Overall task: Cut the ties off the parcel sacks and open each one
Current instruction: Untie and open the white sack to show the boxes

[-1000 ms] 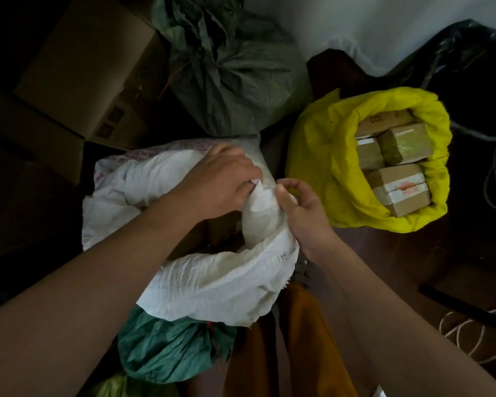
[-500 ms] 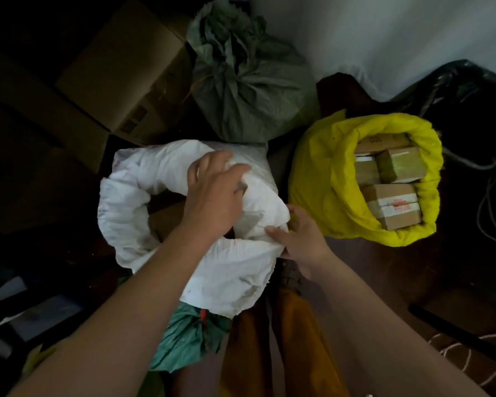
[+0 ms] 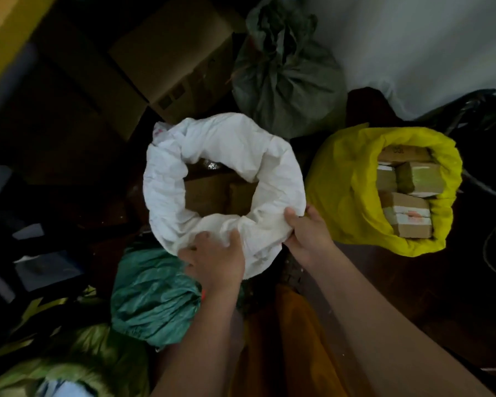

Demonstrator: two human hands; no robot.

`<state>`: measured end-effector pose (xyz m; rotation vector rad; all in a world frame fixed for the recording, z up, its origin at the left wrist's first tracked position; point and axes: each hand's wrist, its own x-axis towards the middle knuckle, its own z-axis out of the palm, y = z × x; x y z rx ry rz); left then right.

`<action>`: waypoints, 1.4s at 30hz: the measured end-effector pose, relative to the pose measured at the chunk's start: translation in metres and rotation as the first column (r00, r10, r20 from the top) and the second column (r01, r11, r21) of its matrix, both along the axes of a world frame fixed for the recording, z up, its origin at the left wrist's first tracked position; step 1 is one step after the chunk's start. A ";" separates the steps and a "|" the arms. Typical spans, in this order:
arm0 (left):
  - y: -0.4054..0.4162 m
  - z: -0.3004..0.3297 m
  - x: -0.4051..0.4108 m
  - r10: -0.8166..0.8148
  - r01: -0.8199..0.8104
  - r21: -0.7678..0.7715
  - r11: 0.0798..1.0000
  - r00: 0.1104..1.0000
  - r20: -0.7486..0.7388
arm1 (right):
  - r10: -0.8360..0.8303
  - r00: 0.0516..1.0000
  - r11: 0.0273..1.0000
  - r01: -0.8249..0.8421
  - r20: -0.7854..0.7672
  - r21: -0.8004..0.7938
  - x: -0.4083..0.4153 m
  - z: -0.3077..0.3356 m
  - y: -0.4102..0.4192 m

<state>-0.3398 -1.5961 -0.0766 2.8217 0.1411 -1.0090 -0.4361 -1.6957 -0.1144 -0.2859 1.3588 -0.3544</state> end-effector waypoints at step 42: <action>0.021 -0.039 0.019 0.684 -0.852 -0.510 -0.117 0.303 -0.664 | 0.154 0.964 0.984 -0.168 0.216 0.051 0.020 -0.003 0.015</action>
